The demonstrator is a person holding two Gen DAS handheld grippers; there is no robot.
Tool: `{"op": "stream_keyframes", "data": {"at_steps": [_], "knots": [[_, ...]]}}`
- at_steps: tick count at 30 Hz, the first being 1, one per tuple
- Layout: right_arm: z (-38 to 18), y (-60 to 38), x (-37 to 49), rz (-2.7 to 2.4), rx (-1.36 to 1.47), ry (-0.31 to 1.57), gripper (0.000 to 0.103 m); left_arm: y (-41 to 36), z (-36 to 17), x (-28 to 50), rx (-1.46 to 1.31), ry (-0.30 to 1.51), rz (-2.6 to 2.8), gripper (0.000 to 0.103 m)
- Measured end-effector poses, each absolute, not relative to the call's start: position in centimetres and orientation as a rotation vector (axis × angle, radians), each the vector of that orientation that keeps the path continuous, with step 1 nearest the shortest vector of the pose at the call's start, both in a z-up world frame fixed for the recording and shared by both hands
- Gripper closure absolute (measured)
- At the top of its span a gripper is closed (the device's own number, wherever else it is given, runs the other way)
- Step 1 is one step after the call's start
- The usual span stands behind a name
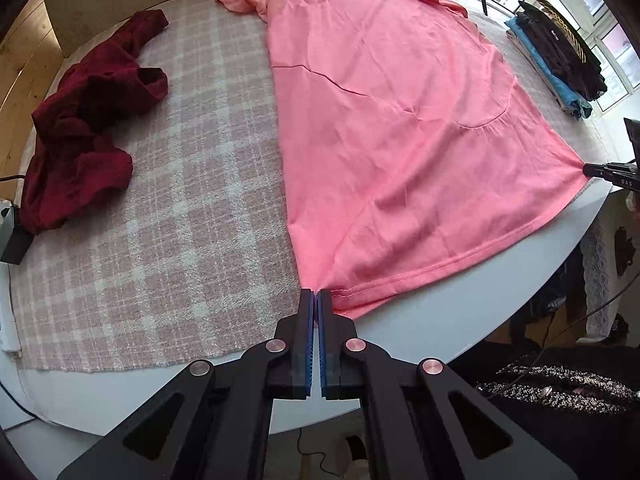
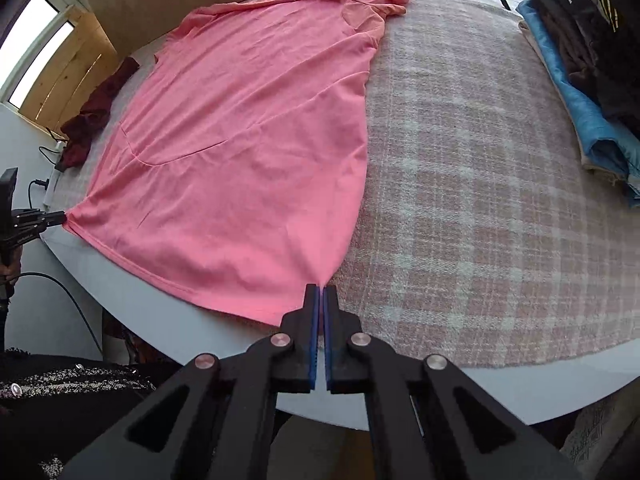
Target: Fold clothes
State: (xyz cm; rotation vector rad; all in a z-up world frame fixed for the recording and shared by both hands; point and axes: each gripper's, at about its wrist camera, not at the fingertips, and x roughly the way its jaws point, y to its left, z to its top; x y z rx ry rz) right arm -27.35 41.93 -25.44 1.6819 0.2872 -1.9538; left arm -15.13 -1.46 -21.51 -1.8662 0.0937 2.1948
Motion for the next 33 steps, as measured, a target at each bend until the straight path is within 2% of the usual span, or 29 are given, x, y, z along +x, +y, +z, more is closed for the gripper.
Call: {"op": "stream_keyframes", "data": {"at_steps": [4, 6, 9, 10, 13, 17, 19, 21, 23, 27, 30, 33], "knots": [[-28.2, 41.3, -27.0, -1.905, 1.795, 0.408, 0.101, -1.4, -23.5, -14.9, -1.924, 0.096, 2.137, 0.099], [-28.5, 41.3, -27.2, -1.869, 1.846, 0.399, 0.101, -1.7, -24.0, -14.6, -1.957, 0.075, 2.100, 0.099], [-28.1, 41.5, -27.6, -1.829, 1.897, 0.361, 0.093, -3.9, -22.9, -14.1, -1.984, 0.038, 2.113, 0.090], [-27.2, 41.8, -27.7, -1.844, 1.883, 0.357, 0.090, -5.0, -22.4, -14.1, -1.991, 0.025, 2.130, 0.088], [-23.5, 42.8, -29.0, -1.916, 1.815, 0.279, 0.089, -7.8, -19.4, -15.7, -1.975, -0.013, 2.211, 0.090], [-15.9, 43.1, -33.7, -2.091, 1.603, 0.131, 0.086, -9.8, -13.2, -20.8, -1.840, 0.024, 2.376, 0.090], [-12.4, 41.8, -36.4, -2.152, 1.494, 0.139, 0.066, -10.8, -10.3, -25.0, -1.762, 0.062, 2.458, 0.087], [-9.5, 40.3, -39.1, -2.215, 1.388, 0.168, 0.061, -11.8, -7.8, -29.7, -1.696, 0.102, 2.540, 0.086], [-7.7, 39.5, -42.0, -2.260, 1.308, 0.186, 0.061, -12.2, -7.1, -32.9, -1.670, 0.050, 2.567, 0.086], [-9.3, 38.2, -47.1, -2.264, 1.274, 0.105, 0.061, -11.2, -10.6, -37.4, -1.715, -0.057, 2.518, 0.086], [-13.5, 37.2, -50.0, -2.230, 1.355, 0.063, 0.061, -10.3, -13.8, -40.6, -1.759, -0.132, 2.469, 0.077], [-18.5, 35.4, -53.2, -2.230, 1.450, 0.081, 0.061, -9.3, -17.0, -43.8, -1.800, -0.207, 2.417, 0.077]]}}
